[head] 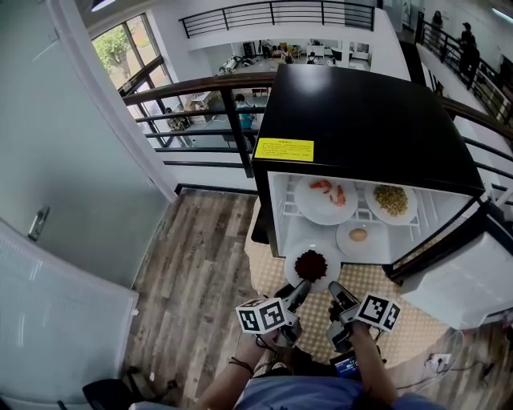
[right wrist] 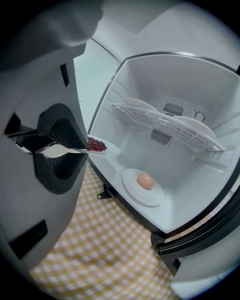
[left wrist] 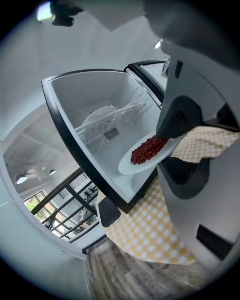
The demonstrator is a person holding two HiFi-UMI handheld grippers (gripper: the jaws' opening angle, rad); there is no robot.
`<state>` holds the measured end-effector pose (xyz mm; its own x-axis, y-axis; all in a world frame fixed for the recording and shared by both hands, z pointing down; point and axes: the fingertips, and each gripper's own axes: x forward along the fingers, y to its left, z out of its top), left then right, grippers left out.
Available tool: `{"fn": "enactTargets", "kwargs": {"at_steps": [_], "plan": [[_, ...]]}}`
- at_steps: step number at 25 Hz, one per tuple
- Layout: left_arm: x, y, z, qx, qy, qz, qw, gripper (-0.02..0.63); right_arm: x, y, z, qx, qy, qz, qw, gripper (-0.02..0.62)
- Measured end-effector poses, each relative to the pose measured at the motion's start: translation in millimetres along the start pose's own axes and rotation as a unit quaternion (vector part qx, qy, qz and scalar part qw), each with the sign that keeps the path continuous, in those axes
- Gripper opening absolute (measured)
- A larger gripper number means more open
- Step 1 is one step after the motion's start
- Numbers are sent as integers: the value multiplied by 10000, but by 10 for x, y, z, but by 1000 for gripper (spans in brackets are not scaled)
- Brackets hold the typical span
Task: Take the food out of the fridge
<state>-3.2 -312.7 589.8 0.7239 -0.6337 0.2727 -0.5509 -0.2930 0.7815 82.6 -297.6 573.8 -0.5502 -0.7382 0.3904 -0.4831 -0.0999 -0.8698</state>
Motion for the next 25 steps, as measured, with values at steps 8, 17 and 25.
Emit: {"fn": "enactTargets", "kwargs": {"at_steps": [8, 17, 25], "plan": [[-437, -345, -54, 225, -239, -115, 9994, 124, -386, 281, -244, -259, -214, 168, 9993, 31], [-1051, -576, -116, 395, -380, -221, 9983, 114, -731, 568, -689, -419, -339, 307, 9981, 31], [-1603, -606, -232, 393, -394, -338, 9979, 114, -935, 763, -1188, -511, -368, 261, 9977, 31]]}}
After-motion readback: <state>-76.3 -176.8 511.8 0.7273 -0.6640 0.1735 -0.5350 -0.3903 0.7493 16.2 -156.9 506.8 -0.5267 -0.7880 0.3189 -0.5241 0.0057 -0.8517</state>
